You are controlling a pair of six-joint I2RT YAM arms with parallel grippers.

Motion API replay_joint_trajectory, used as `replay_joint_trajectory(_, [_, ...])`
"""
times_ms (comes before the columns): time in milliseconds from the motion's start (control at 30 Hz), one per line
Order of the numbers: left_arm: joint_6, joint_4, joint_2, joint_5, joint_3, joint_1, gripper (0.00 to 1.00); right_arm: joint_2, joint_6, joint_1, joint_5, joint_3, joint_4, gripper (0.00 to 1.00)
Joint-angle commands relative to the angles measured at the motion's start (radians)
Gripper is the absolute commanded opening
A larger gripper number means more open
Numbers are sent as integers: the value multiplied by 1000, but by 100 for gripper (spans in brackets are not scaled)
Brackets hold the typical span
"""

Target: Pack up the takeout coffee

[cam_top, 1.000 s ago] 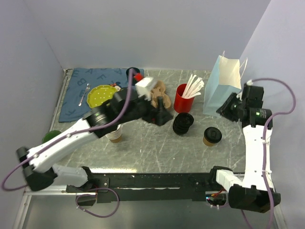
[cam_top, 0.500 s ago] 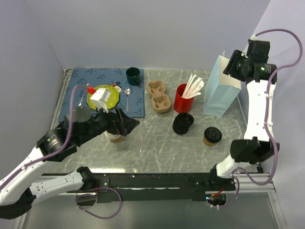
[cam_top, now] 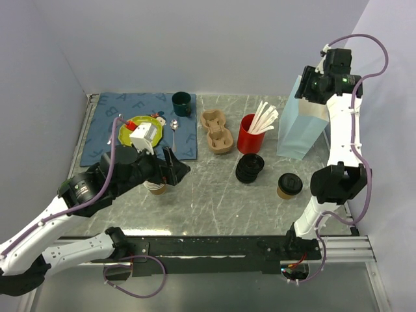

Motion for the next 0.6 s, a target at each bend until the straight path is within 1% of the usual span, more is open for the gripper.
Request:
replay_joint_trajectory(0, [-9, -25, 8, -35, 11, 0, 98, 17, -25, 32, -16, -1, 33, 60])
replay_joint_trajectory(67, [-14, -25, 3, -42, 11, 0, 97, 33, -22, 43, 7, -1, 36, 58])
replay_joint_trajectory(200, [-22, -34, -2, -64, 17, 0, 97, 53, -20, 63, 99, 14, 18, 50])
replay_joint_trajectory(367, [-26, -50, -12, -81, 28, 0, 96, 66, -19, 77, 197, 5, 17, 45])
replay_joint_trajectory(467, [-31, -61, -23, -92, 29, 0, 96, 63, -22, 85, 231, -13, 29, 38])
replay_joint_trajectory(567, [-39, -71, -34, -98, 25, 0, 95, 56, -31, 86, 248, -33, 50, 29])
